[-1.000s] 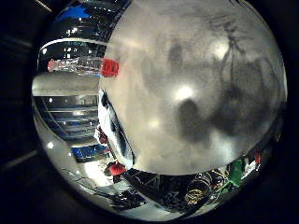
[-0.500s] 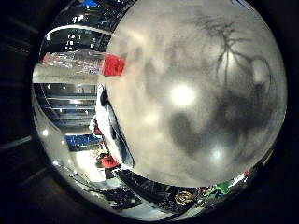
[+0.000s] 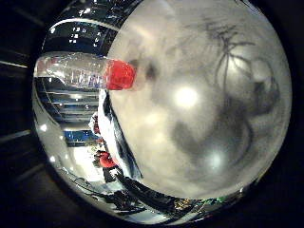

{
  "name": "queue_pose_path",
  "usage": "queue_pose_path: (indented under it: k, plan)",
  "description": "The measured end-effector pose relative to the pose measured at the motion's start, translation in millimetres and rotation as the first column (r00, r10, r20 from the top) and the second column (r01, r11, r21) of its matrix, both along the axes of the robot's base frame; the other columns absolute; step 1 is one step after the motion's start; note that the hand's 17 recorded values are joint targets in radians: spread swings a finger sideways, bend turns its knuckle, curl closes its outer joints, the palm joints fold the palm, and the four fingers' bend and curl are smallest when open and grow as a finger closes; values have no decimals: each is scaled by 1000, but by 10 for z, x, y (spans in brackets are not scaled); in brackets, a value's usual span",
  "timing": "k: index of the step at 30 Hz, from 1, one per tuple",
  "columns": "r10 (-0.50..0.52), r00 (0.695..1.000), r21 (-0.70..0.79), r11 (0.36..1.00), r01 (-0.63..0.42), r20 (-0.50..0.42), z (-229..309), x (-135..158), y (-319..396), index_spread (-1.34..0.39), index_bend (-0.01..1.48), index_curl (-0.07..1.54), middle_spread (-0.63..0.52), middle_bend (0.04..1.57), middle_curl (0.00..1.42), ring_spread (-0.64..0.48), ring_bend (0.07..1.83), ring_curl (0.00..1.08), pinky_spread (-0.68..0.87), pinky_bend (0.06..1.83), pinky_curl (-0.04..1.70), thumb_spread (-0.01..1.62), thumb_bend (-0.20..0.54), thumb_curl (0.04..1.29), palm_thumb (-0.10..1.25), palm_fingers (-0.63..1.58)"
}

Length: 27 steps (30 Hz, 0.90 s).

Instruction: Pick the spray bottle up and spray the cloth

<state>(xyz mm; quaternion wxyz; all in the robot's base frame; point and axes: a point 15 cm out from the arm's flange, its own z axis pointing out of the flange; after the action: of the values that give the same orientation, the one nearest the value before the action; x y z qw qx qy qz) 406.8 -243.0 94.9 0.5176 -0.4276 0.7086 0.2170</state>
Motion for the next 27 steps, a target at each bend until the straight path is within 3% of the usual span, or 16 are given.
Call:
queue_pose_path:
  k: [17, 27]
  plan:
    - [86, 996, -14, 996, -86, 3, 7, 658, 243, -228, 151, 266, 41, 260, 357, 96, 364, 253, 385, 375, 304, 1016, -26, 287, 509, 154]
    - [187, 982, 11, 982, -187, -4, 18, 1042, 919, -212, 157, 266, 25, 327, 372, 68, 388, 251, 378, 358, 290, 991, -25, 289, 520, 272]
